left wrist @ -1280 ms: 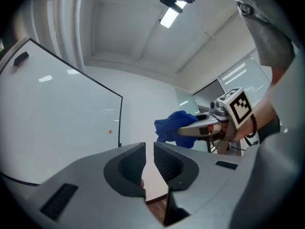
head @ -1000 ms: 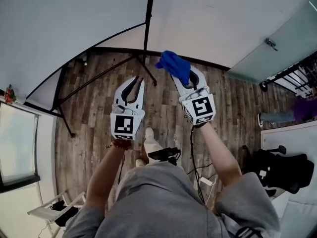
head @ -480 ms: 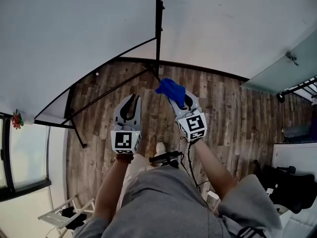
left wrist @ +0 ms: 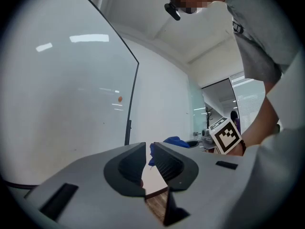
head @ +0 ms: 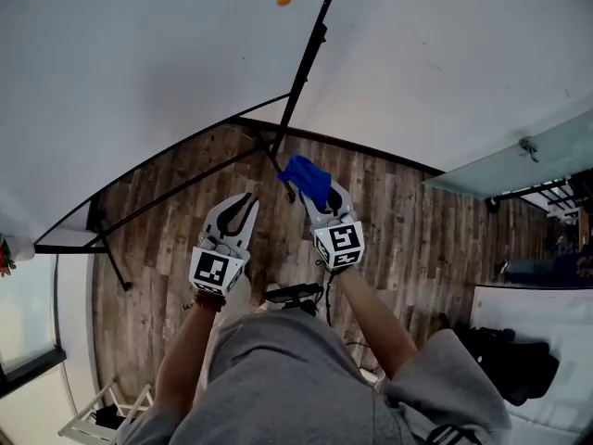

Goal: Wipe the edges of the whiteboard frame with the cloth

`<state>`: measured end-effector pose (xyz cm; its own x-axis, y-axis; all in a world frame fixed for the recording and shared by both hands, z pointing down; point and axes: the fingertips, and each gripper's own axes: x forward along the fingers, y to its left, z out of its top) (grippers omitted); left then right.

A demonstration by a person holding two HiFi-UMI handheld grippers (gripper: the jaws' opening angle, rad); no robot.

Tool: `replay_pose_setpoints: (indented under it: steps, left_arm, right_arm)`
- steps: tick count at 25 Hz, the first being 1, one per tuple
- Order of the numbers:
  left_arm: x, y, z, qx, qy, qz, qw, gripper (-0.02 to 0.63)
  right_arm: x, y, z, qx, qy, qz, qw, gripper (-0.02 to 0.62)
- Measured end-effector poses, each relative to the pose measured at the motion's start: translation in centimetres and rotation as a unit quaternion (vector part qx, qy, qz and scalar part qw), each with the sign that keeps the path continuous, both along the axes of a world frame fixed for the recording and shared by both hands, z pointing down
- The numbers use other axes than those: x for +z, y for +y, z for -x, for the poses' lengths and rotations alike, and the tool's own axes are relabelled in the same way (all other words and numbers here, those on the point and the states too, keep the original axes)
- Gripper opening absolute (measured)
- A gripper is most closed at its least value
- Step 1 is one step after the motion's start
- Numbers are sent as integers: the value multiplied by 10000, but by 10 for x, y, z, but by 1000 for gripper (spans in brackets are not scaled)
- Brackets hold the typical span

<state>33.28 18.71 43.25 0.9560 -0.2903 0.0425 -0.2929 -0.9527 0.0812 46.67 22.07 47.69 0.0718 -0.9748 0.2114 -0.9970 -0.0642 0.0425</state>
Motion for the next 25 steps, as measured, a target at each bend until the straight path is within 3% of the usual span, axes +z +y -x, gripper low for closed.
replay_pose_setpoints:
  steps: [5,12,20,25]
  left_arm:
    - [-4,-44,-13,306,-11,60,9995,52]
    - [21,-92,-25,139,-251,245,9993,52]
    - [36,-134,-55,-637,-513,423,9958,51]
    - [34,-149,-80,-1014,-576,310,9927,51]
  right_arm:
    - [6,-55,-19,181,-104,131,9997,147]
    - [51,-115,-61,212,-223,425,9986,147]
    - [126,-169,-113,-332,-259,1037,9937,147]
    - [161,-194,-143,-500,-165,1197,9914,147]
